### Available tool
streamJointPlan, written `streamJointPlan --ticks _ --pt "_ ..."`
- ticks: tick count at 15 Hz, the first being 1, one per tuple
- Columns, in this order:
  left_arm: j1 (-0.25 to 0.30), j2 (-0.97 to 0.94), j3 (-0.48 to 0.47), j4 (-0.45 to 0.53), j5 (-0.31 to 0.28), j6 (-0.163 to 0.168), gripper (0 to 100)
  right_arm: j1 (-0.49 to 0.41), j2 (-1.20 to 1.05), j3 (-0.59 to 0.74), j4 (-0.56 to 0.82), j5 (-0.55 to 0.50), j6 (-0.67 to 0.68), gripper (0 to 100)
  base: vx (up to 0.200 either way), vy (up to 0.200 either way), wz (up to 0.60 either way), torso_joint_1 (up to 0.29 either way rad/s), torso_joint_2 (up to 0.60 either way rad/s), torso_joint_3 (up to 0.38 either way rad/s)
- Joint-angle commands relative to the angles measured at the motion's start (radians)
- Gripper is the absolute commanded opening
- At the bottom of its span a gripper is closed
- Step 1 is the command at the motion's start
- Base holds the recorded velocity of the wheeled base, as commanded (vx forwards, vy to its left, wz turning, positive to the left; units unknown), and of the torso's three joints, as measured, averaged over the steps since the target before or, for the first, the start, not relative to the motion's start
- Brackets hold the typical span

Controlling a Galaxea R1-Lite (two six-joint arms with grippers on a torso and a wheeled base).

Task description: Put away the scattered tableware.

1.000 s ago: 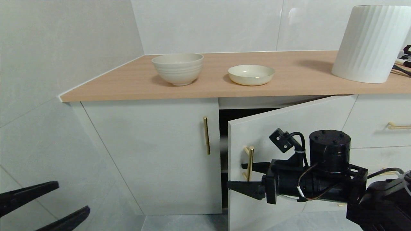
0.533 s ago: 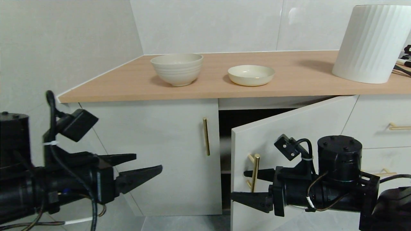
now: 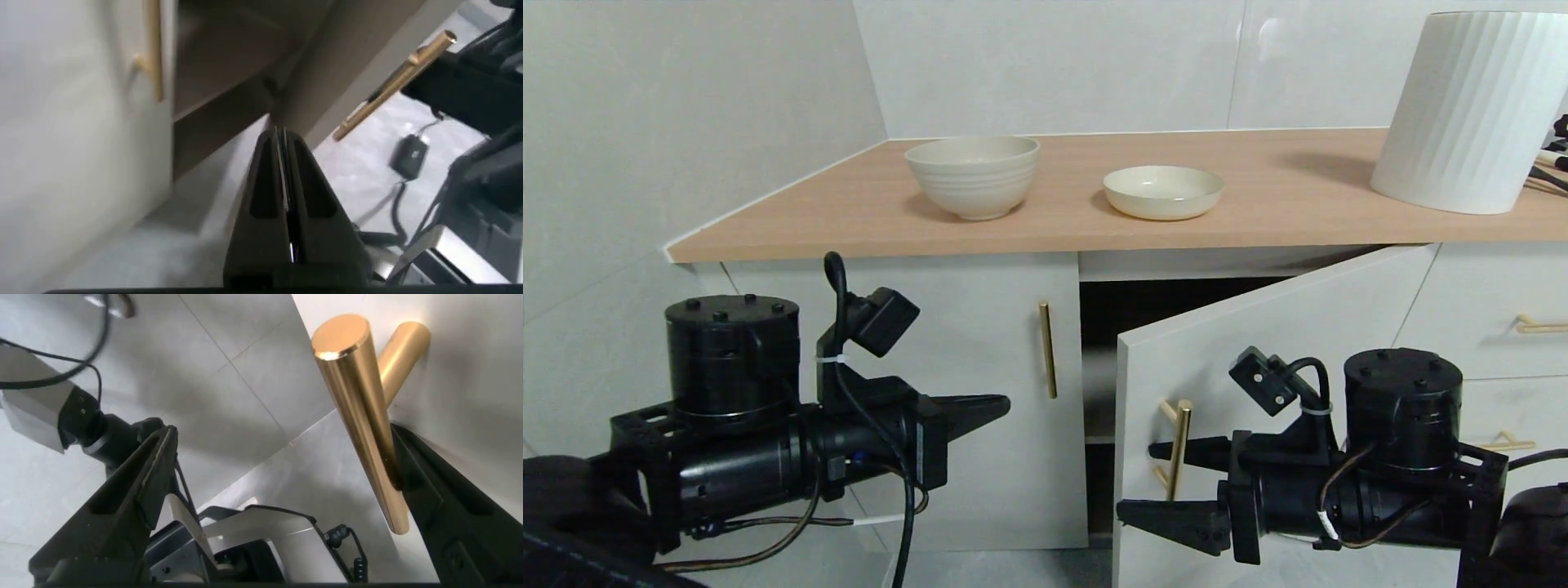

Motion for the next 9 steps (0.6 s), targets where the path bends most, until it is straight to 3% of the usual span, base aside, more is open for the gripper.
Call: streamJointPlan --ticks 1,3,6,9 --pt "-0.013 0.085 -0.048 -0.022 -0.008 -0.023 0 0.0 -0.022 0.004 -0.006 0.0 0.001 100 0.0 0.0 0.0 0.0 0.0 0.0" --pt "-0.038 0.14 -0.104 -0.023 -0.008 -0.057 0 0.0 -0.025 0.013 -0.006 0.0 0.001 100 0.0 0.0 0.0 0.0 0.0 0.0" --pt "-0.085 0.255 -0.206 -0.025 -0.007 -0.074 0 0.0 -0.027 0.019 -0.006 0.0 0.001 100 0.0 0.0 0.0 0.0 0.0 0.0" --pt "-0.137 0.296 -0.278 -0.029 -0.004 -0.146 0 0.0 -0.03 0.026 -0.007 -0.002 0.0 100 0.0 0.0 0.0 0.0 0.0 0.0"
